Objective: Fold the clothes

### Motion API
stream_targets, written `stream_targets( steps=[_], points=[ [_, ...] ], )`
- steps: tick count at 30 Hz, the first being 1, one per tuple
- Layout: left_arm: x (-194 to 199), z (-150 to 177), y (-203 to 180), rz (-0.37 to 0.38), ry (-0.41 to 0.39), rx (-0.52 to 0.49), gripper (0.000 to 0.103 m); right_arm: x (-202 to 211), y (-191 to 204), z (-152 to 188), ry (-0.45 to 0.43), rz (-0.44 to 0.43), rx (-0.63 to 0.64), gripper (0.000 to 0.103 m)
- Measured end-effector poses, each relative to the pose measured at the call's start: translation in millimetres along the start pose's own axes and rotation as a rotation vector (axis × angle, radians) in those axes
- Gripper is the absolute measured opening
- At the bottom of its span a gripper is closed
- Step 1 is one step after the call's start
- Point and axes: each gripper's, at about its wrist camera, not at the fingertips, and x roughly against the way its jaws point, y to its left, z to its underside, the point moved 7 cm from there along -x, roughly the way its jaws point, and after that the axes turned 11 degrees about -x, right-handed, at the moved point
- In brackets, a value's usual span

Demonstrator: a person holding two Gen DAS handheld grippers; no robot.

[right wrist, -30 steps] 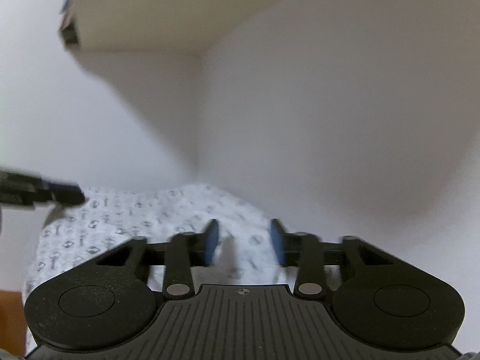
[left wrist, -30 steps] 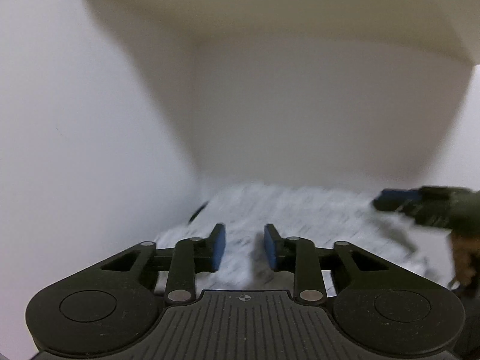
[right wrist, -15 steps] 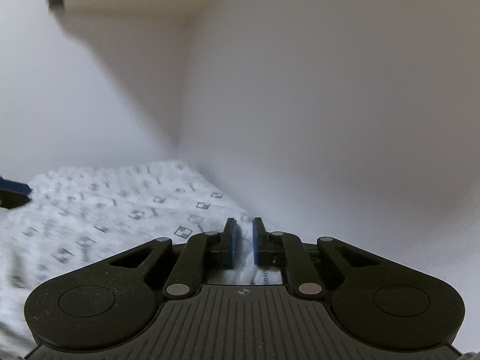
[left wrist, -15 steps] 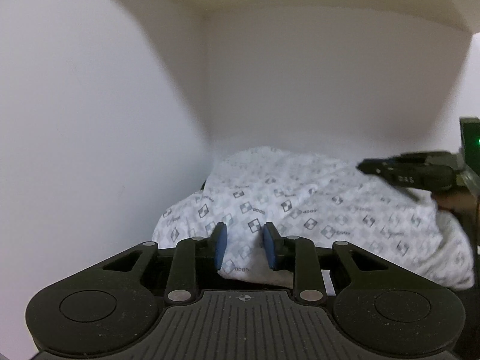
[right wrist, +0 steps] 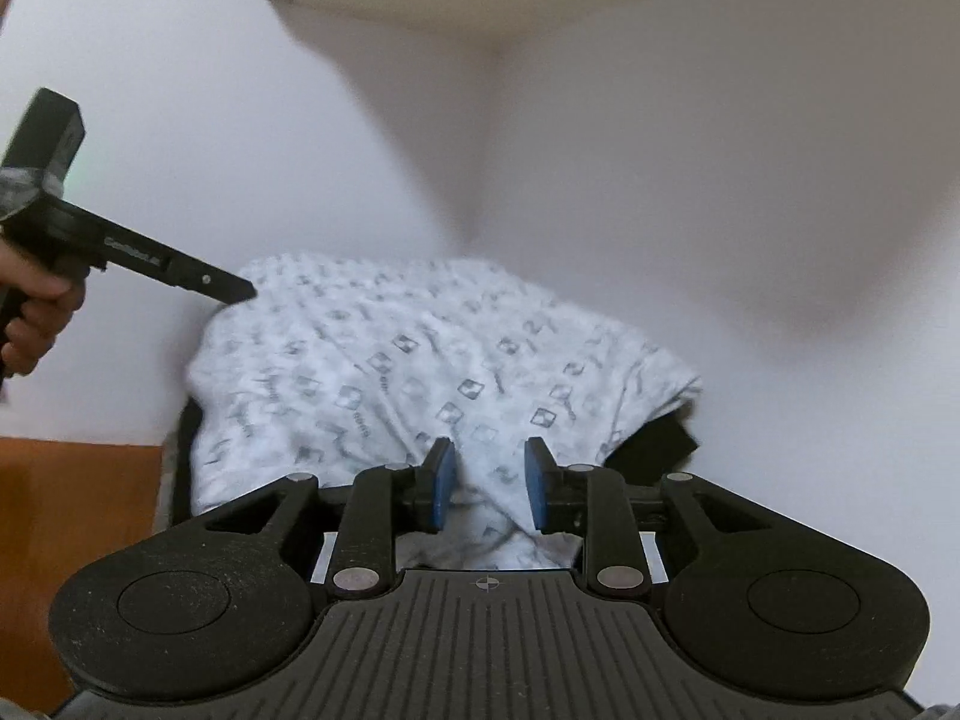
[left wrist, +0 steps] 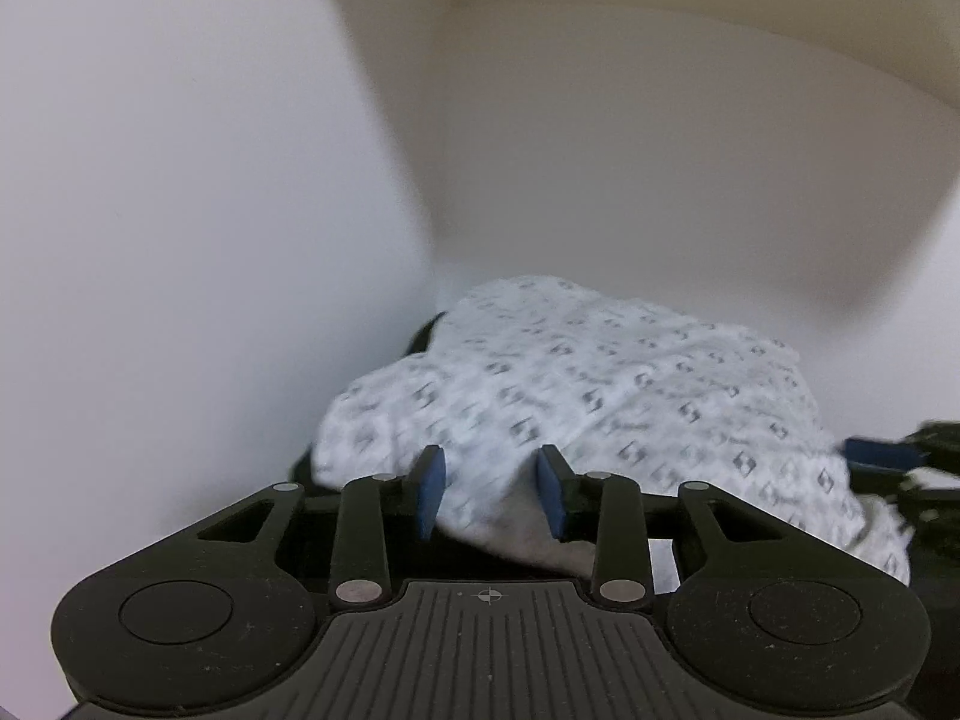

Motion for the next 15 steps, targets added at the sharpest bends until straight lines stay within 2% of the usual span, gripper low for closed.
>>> stream_targets(
  steps=[2,3,4,5,8,9,10,11,13,15],
  points=[
    [25.7,7.4,5.1,-0.029,-0.007,-0.009,0.047,15.4,4.9,-0.3,-0.003,-0.005,0.002,0.031],
    [43.4,10.0,9.0,-0.031,-0.013,-0.007,0.052,21.6,9.2,0.1,-0.001,-0.009,-0.002,0.038],
    [61.9,12.3,13.2,-0.031,-0.018,-0.005,0.062,35.6,9.3,-0.3,0.002,-0.015,-0.009,0.047],
    [75.1,15.2,12.0,-0.028,-0.026,-0.01,0.069,50.2,9.1,-0.8,0.004,-0.021,-0.015,0.051],
    [99.4,21.8,2.7,-0.02,-0.04,-0.038,0.082,68.0,25.9,-1.0,0.003,-0.054,-0.04,0.069],
    [110.0,23.4,0.3,-0.017,-0.043,-0.05,0.086,68.8,33.7,-2.5,0.003,-0.07,-0.045,0.08],
    [120.5,25.1,-2.2,-0.014,-0.045,-0.062,0.095,73.6,41.6,-3.5,-0.003,-0.079,-0.044,0.086],
    [130.3,27.7,-5.6,-0.01,-0.049,-0.069,0.103,78.7,49.5,-4.5,-0.01,-0.088,-0.044,0.088],
    [149.5,33.3,-12.7,0.001,-0.058,-0.082,0.103,87.1,65.2,-6.3,-0.025,-0.1,-0.044,0.101],
    [168.3,38.5,-17.1,0.002,-0.058,-0.093,0.103,89.9,81.5,-7.8,-0.048,-0.113,-0.061,0.103]
  ],
)
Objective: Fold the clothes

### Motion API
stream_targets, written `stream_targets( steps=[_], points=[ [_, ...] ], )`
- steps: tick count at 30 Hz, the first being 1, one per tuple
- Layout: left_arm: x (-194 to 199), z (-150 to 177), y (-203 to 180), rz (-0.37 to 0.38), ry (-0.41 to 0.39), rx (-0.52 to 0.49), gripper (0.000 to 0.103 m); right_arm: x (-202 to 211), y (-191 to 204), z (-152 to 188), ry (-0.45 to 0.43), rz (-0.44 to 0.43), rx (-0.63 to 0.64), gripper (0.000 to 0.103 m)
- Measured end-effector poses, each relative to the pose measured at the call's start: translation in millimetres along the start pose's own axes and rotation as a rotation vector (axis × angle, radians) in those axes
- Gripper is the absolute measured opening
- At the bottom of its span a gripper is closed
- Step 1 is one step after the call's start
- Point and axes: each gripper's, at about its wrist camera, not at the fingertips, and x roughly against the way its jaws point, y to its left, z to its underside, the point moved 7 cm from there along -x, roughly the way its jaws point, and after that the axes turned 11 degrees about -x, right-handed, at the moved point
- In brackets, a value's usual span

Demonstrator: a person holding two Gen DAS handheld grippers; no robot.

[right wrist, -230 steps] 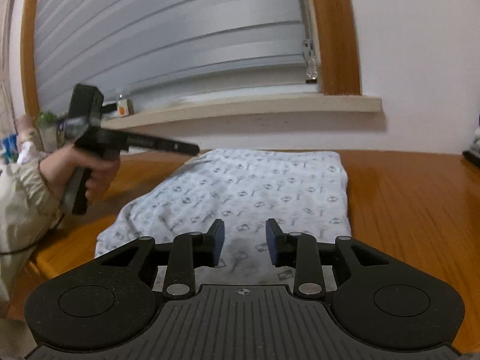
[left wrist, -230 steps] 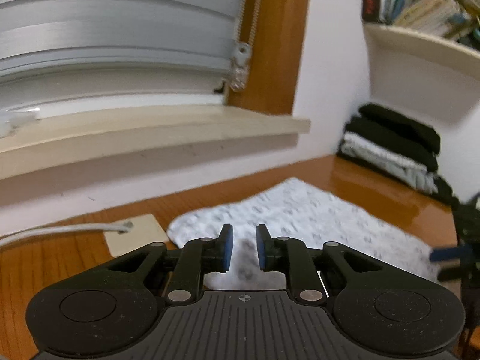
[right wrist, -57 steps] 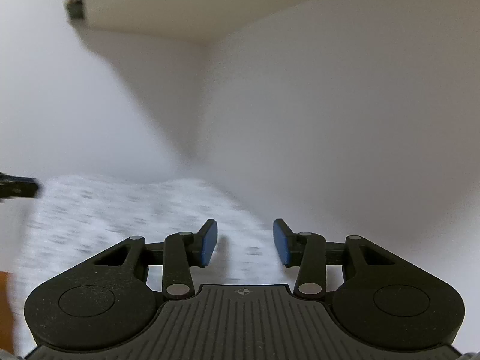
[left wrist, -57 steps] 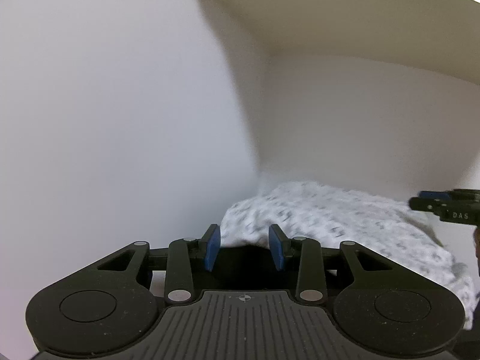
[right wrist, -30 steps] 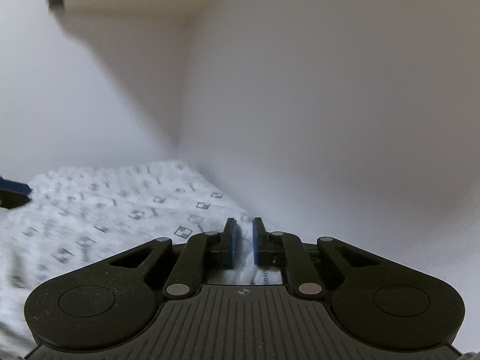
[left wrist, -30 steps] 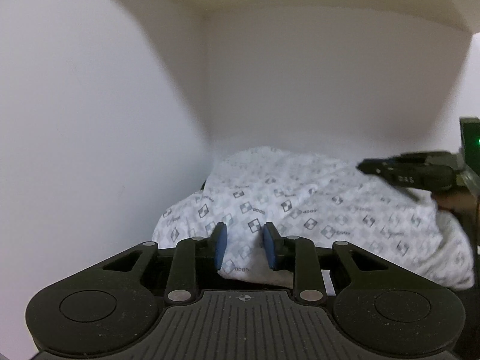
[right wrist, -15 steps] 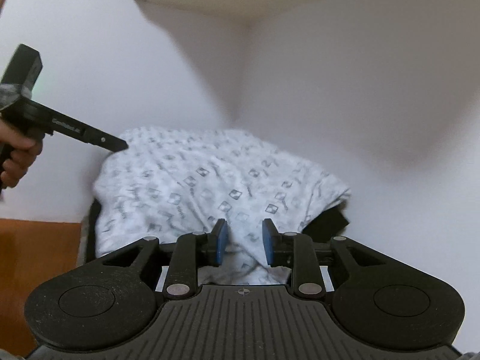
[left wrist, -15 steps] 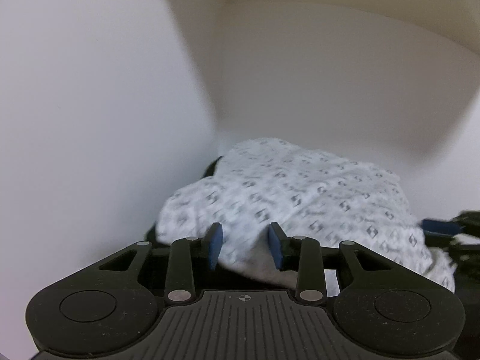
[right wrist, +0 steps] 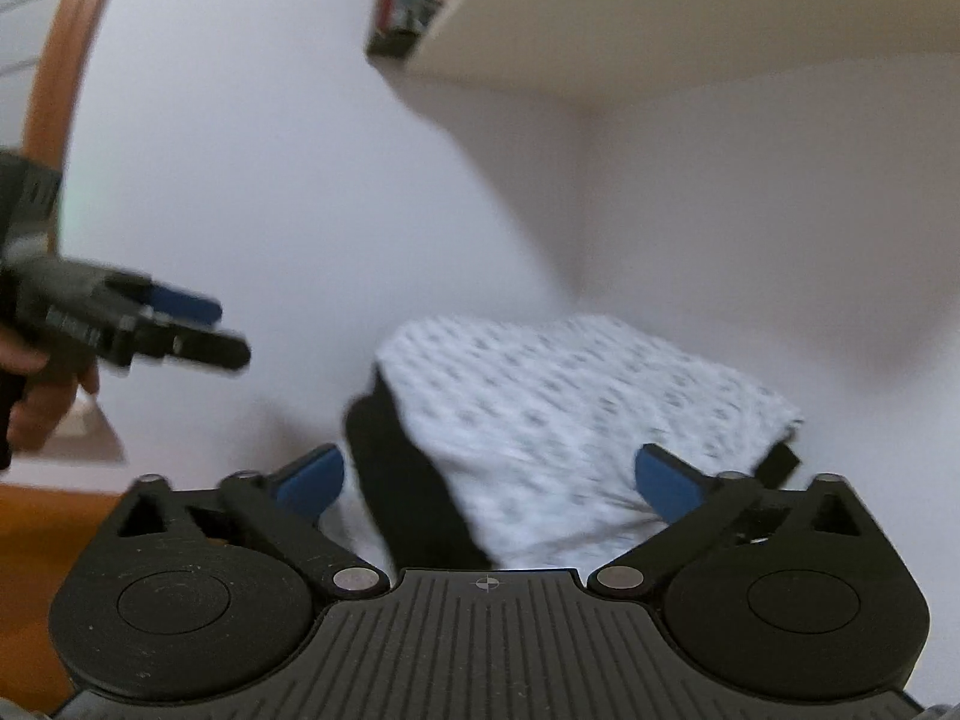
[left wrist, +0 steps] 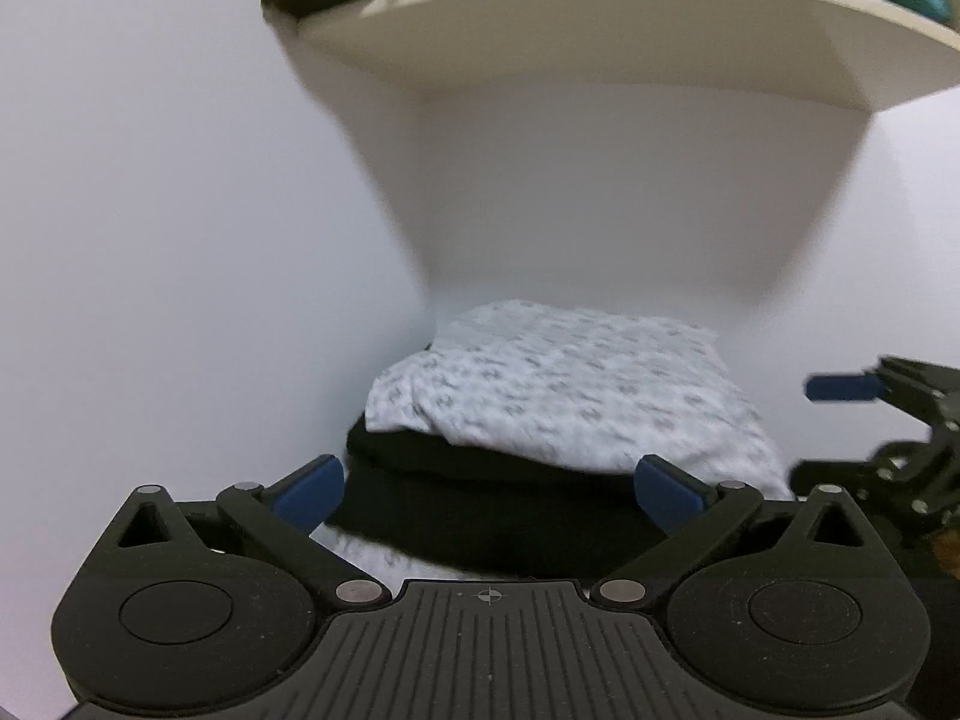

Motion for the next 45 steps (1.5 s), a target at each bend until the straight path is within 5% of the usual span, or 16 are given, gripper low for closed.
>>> stream_targets(
  steps=[8,15,30,45],
  points=[
    [55.8,29.4,-17.1,-0.016,0.033,-0.018,0.103,1.7,67.4,19.0,0.009,0.017,-0.014,0.103],
    [77.4,76.6,-20.9,0.018,0.077,0.036,0.103,-11.0,101.4,58.0,0.127,0.047,-0.073,0.103],
    [76.9,191.3,17.1,0.048,0.273,0.101,0.103,-38.3,170.6,156.4,0.32,0.27,-0.216,0.103],
    [73.6,218.2,19.4,0.073,0.324,0.098,0.103,-12.9,177.4,189.2,0.372,0.515,-0.335,0.103]
  ],
)
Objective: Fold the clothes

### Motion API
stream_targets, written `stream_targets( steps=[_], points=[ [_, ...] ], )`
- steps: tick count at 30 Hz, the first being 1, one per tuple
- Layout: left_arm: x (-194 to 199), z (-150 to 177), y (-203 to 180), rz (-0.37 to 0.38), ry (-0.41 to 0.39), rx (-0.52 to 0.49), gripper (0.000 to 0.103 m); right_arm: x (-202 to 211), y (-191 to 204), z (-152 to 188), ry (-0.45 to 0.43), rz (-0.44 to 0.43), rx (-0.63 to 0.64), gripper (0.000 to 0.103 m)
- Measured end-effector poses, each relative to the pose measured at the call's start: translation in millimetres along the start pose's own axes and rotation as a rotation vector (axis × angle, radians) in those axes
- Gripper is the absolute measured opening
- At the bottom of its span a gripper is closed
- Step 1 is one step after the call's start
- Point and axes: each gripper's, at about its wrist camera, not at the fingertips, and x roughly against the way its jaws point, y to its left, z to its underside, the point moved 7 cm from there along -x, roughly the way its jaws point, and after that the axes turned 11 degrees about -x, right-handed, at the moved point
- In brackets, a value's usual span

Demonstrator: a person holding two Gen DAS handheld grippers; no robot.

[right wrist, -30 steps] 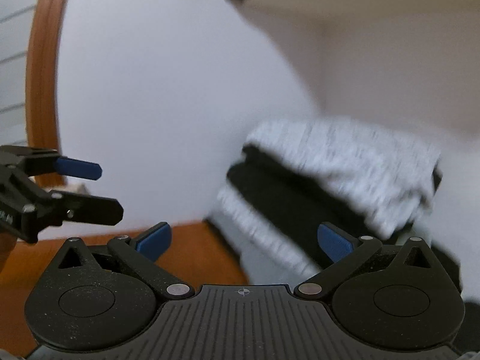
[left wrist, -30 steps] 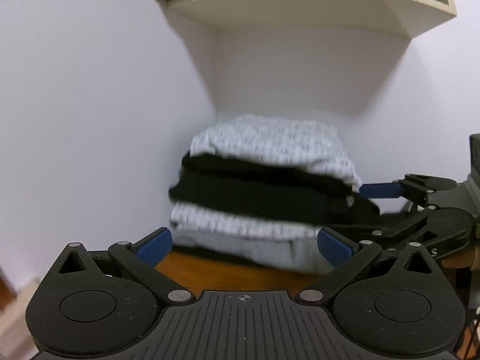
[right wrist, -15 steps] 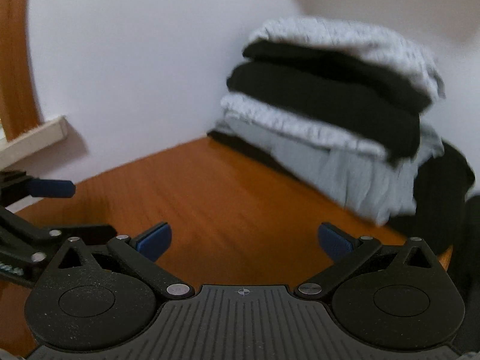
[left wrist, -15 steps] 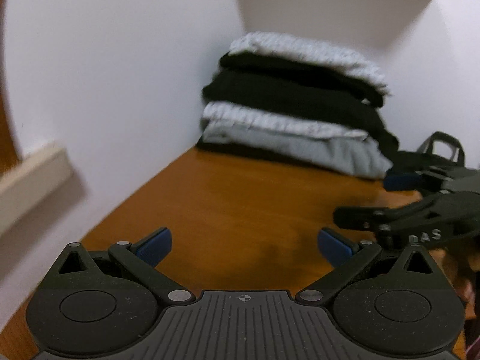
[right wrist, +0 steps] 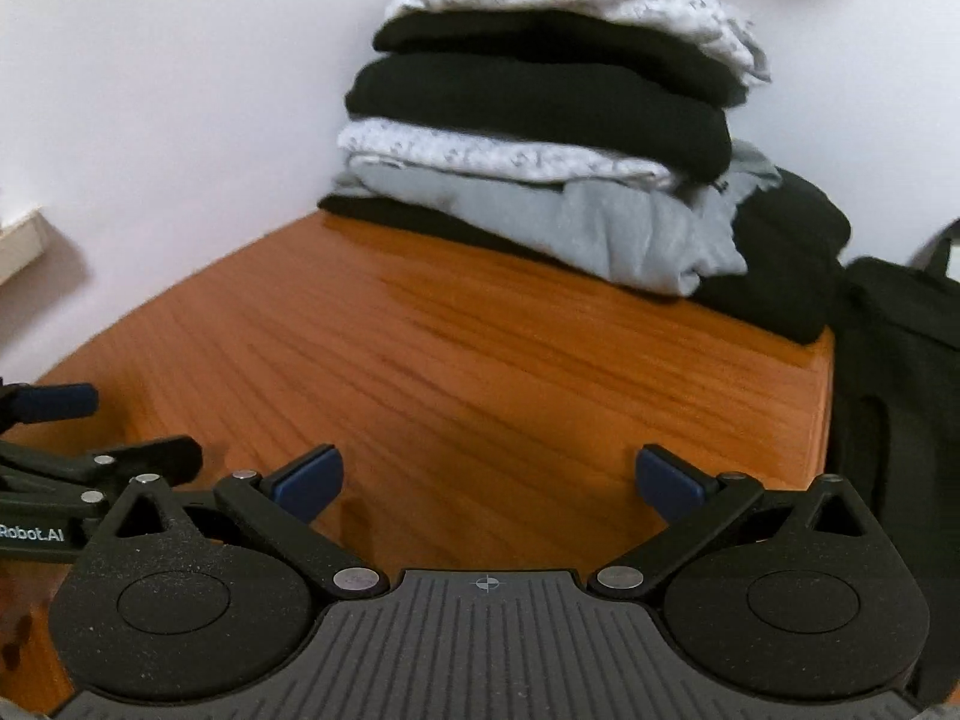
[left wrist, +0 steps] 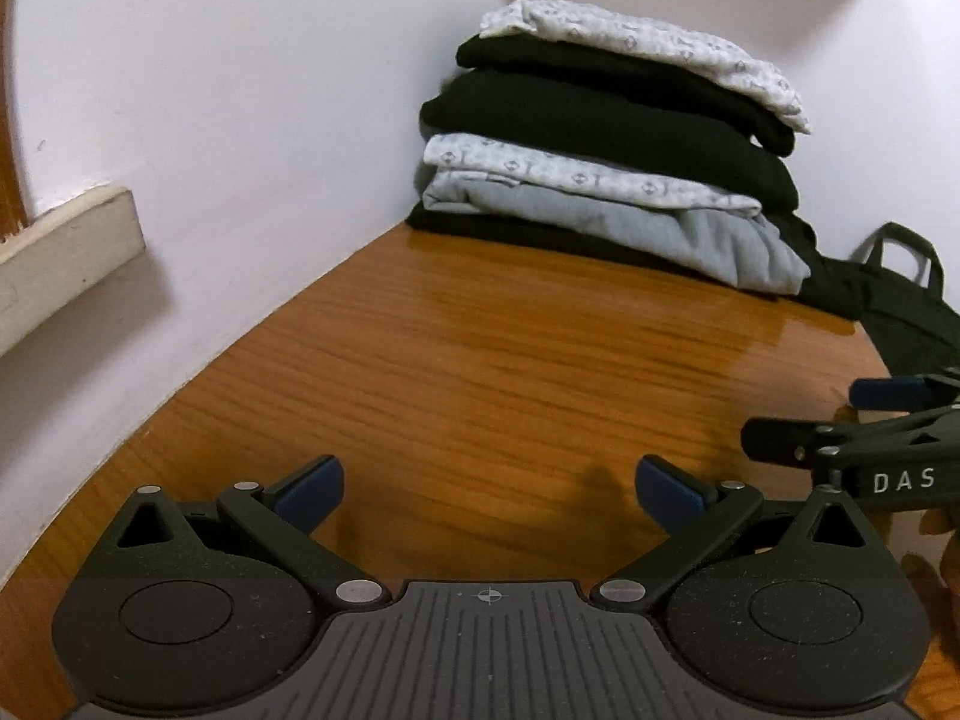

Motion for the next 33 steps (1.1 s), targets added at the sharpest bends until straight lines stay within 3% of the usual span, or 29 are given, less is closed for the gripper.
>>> stream_targets(
  steps=[4,9,14,25,33],
  points=[
    [-0.3,0.9,-3.0,0.005,0.002,-0.023,0.103,4.5,-2.2,4.7,-0.008,0.035,-0.017,0.103],
    [17.0,-13.0,7.6,-0.014,-0.074,-0.002,0.103,10.5,-4.5,5.7,0.001,-0.006,-0.028,0.103],
    [36.5,-26.2,16.5,-0.003,-0.119,0.005,0.103,18.5,-6.2,10.5,-0.002,0.052,-0.061,0.103],
    [7.7,-3.6,5.8,0.035,-0.034,-0.007,0.103,20.4,7.8,21.6,-0.029,0.154,0.019,0.103],
    [-1.9,1.8,-3.8,0.058,-0.02,-0.012,0.103,-3.0,-14.8,0.1,-0.029,0.15,-0.066,0.103]
  ],
)
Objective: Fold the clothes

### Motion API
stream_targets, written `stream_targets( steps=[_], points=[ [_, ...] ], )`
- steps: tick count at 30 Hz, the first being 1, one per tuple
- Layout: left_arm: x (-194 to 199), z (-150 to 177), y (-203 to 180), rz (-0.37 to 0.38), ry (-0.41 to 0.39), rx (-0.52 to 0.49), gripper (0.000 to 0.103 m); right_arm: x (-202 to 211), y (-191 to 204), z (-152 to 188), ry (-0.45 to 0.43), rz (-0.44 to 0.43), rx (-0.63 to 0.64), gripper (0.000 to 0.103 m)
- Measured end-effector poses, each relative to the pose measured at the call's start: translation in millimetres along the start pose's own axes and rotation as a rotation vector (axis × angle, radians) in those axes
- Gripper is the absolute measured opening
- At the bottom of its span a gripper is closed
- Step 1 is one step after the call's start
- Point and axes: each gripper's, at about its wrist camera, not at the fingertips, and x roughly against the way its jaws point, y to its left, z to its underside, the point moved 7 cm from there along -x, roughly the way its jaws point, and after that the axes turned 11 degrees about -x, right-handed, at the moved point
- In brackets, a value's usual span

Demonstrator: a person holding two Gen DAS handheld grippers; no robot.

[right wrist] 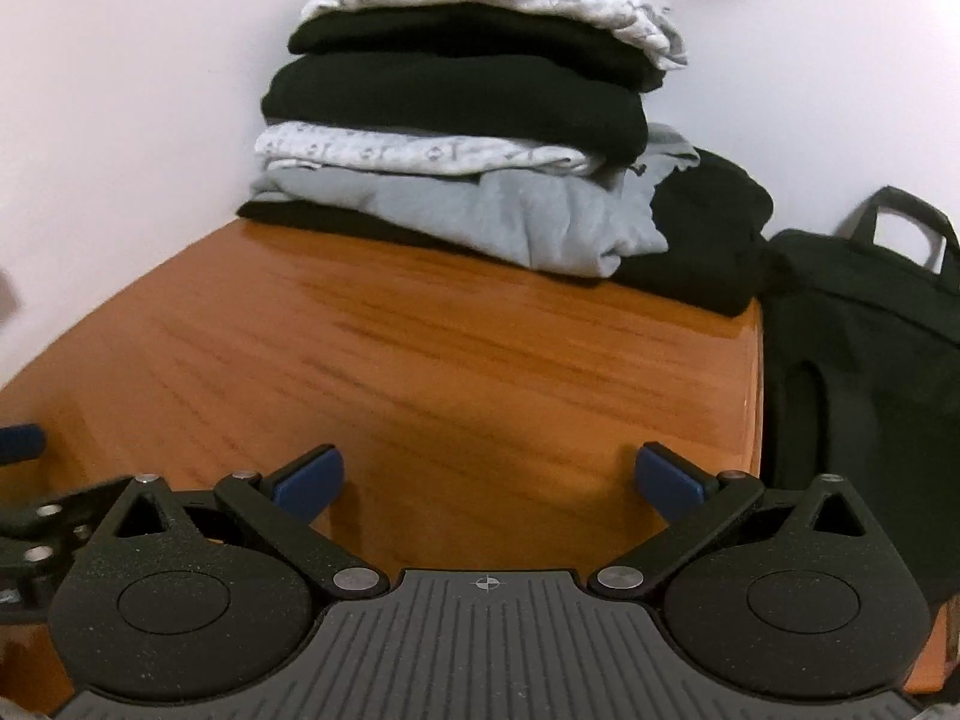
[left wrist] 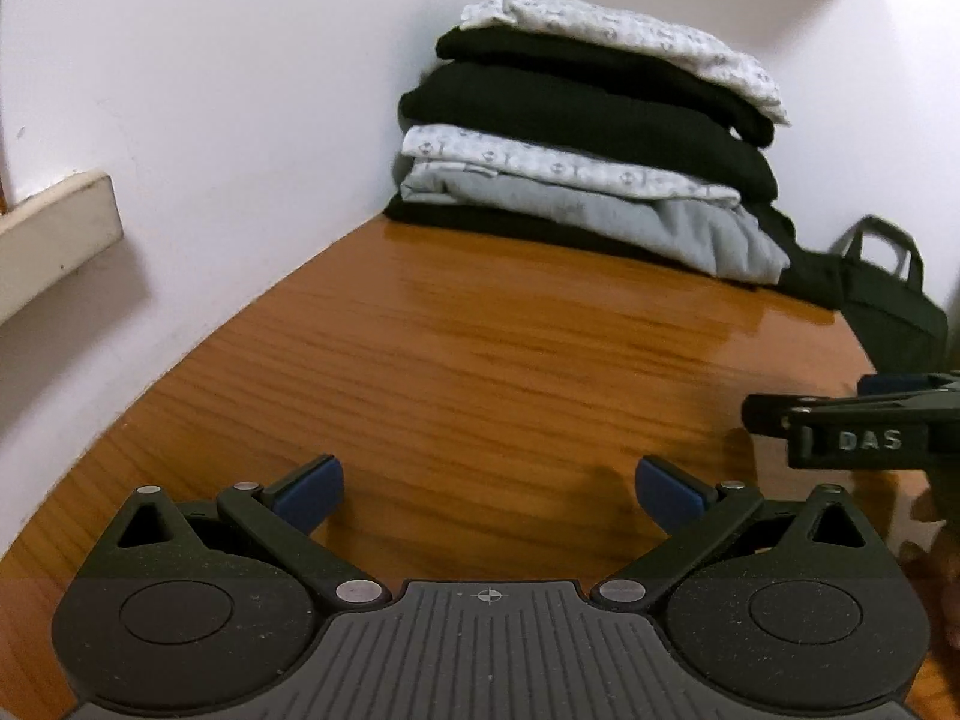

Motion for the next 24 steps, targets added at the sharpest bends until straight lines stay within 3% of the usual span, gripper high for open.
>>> stream_targets(
  steps=[7,13,16,19,21,24],
  points=[
    [-5.6,-13.1,-5.0,0.0,-0.009,0.025,0.103,-12.5,-4.1,-10.9,0.007,-0.014,0.004,0.103],
    [-18.0,-12.6,-16.5,-0.01,0.025,-0.023,0.103,-8.7,-0.4,-7.7,0.009,-0.067,0.031,0.103],
    [-14.7,-12.4,-15.8,0.0,0.006,-0.014,0.103,0.2,-5.1,-16.3,-0.015,-0.259,0.009,0.103],
    [-7.9,-14.4,-10.9,-0.021,-0.035,0.0,0.103,26.3,-25.3,-50.4,-0.18,-0.587,0.012,0.103],
    [-4.6,-18.1,-8.3,-0.02,-0.051,0.01,0.103,32.7,-35.8,-86.5,-0.239,-0.603,0.096,0.103],
    [-2.1,-22.3,-6.6,0.003,-0.062,0.027,0.103,32.4,-41.8,-149.4,-0.36,-0.54,0.23,0.103]
  ],
)
